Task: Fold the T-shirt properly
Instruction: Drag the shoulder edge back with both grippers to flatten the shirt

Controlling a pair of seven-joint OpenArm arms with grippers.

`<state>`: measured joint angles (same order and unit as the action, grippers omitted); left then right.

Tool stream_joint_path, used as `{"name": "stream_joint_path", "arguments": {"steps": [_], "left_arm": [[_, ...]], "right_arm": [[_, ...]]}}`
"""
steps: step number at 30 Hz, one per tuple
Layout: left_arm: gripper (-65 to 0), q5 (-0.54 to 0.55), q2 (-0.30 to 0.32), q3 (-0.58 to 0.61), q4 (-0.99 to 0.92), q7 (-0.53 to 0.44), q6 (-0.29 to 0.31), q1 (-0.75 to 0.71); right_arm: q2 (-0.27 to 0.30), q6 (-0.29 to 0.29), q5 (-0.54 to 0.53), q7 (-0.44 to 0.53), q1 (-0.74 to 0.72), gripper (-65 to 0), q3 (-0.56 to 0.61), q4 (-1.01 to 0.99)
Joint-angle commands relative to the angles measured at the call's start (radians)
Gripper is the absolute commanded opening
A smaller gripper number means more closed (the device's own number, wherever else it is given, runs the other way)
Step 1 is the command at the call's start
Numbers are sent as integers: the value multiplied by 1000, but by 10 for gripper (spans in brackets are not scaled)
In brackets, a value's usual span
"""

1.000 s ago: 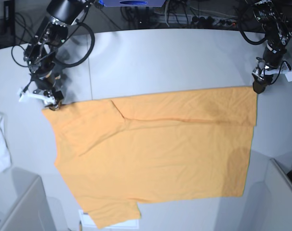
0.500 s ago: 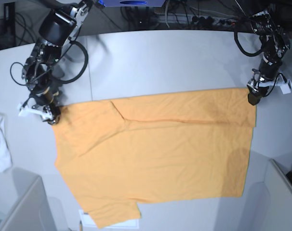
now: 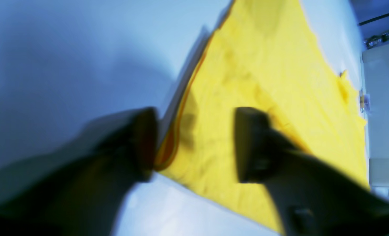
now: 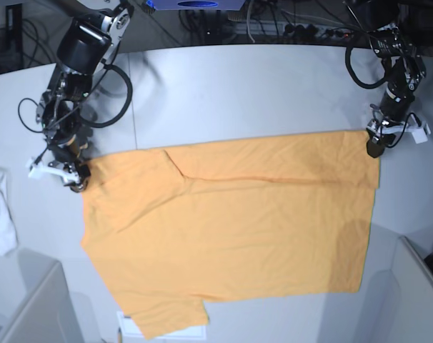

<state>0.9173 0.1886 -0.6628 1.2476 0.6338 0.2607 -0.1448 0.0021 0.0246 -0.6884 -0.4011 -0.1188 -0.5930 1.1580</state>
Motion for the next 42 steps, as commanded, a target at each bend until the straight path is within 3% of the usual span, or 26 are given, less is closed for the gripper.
{"name": "stream_joint_path", "arguments": {"steps": [1,10,12,14,15,17,22,29,42], "left_arm": [[-431,-43,-7,22,-10,74,-33,-8],[-650,-43,-5,24,-4,74,-34,-5],[-650,-42,-5,27,-4,74,-34,-5],[-650,-42,-4,28,-4,74,-34,-5],[-650,-42,-4,25,-4,74,-34,-5],[-650,-42,1,30,-1,77,-36,-9],[-650,-50,35,24,56,192,-36,-23],[-650,-47,70,24,191,195,-36,-134],[-650,-45,87,24,346,195,-36,-326]], "right_arm": [[-6,53,36,-66,9,-342,5,-19],[20,51,36,-37,3,-359,5,-25],[22,51,36,-38,3,-447,5,-25],[22,51,36,-38,3,-605,5,-29],[22,51,36,-38,3,-650,5,-31],[22,51,36,-37,3,-650,5,-31],[22,51,34,-57,21,-650,0,4],[16,53,29,-146,132,-650,-5,208],[12,53,28,-146,376,-650,-5,443]]}}
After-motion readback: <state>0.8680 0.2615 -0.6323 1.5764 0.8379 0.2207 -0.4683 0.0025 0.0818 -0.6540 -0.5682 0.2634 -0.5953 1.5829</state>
